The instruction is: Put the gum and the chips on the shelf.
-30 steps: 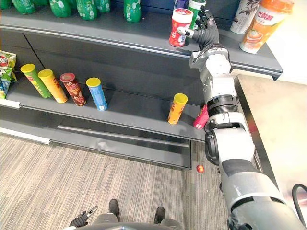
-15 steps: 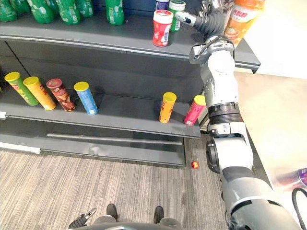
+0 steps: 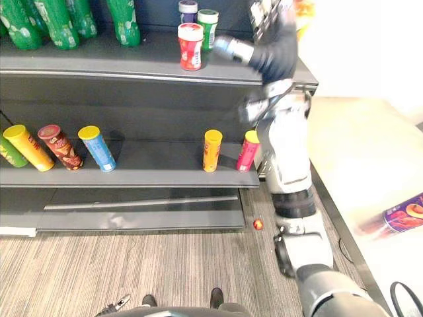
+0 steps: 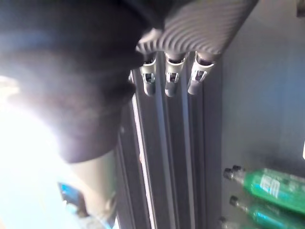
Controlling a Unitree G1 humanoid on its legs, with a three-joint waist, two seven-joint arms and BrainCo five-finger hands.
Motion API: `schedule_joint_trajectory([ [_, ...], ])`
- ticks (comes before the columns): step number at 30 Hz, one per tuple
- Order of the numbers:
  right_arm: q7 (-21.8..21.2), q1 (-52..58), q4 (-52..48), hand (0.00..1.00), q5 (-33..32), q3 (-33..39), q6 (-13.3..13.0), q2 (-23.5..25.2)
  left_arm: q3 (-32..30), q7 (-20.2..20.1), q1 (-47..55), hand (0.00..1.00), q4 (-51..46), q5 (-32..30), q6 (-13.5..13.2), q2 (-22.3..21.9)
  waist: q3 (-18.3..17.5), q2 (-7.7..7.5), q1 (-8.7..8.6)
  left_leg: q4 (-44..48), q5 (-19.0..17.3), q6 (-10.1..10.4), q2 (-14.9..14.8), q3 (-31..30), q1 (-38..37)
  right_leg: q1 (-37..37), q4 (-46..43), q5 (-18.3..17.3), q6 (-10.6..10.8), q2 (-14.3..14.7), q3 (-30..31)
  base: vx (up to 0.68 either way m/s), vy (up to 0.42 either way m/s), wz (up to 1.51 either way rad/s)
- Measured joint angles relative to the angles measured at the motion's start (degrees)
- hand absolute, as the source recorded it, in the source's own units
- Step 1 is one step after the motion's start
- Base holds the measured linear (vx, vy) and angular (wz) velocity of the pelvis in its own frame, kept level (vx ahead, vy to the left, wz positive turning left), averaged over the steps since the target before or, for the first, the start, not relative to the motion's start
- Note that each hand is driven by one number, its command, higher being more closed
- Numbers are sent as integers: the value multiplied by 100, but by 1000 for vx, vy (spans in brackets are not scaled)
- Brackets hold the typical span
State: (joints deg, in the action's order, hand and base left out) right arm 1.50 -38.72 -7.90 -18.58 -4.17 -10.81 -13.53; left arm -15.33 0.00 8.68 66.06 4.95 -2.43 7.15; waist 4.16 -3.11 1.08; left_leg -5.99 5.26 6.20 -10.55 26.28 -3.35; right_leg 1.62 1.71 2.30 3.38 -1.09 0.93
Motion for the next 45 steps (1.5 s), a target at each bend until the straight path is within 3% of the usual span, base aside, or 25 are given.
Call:
schedule_joint_trajectory([
  [8, -620, 1720, -723, 0, -54, -1026, -21, 161, -325, 106, 70, 0, 19, -134, -2, -59, -28, 5, -116, 0, -81, 47, 26, 211, -116, 80, -92, -13, -15, 0, 256, 0, 14, -15],
  [15, -1281, 3698, -655, 0, -288, -1860, 79, 73, -585, 169, 151, 0, 223, -189, -17, -94, -90, 11, -245, -1, -149, 71, 65, 473, -171, 223, -153, -7, -4, 2, 529, 21, 12, -19],
  [21, -1603, 4981, 77, 0, -223, -1831, 312, 109, -813, 174, 120, 0, 231, -406, -18, -136, -91, 18, -280, 0, -192, 47, 102, 496, -174, 210, -175, -8, 0, -24, 566, 26, 6, -5],
  [27, -1669, 5630, 1646, 0, 467, -851, 428, 477, -976, 168, 53, 0, 232, -415, -20, -253, -74, 102, -274, 0, -221, 5, 117, 485, -154, 201, -165, -12, -3, -43, 531, 14, 1, 1],
  [35, -1150, 5557, 4798, 0, 1333, 551, 501, 684, -909, 160, 4, 0, 225, -415, -20, -359, -143, 279, -258, -1, -246, 10, 160, 430, -96, 134, -68, -29, 15, -104, 424, 32, 7, 6],
  [42, -695, 5165, 6951, 0, 1407, 1801, 537, 797, -836, 158, 1, 0, 218, -395, -55, -348, -145, 310, -231, -1, -267, -11, 209, 219, -103, -1, -47, -106, 55, -180, 206, 41, 7, 16],
  [45, -626, 5101, 7274, 0, 1352, 2209, 593, 860, -782, 151, 4, 0, 219, -386, -91, -350, -140, 315, -225, -1, -288, -38, 244, 121, -157, -95, -52, -157, 74, -228, 100, 26, 20, 20],
])
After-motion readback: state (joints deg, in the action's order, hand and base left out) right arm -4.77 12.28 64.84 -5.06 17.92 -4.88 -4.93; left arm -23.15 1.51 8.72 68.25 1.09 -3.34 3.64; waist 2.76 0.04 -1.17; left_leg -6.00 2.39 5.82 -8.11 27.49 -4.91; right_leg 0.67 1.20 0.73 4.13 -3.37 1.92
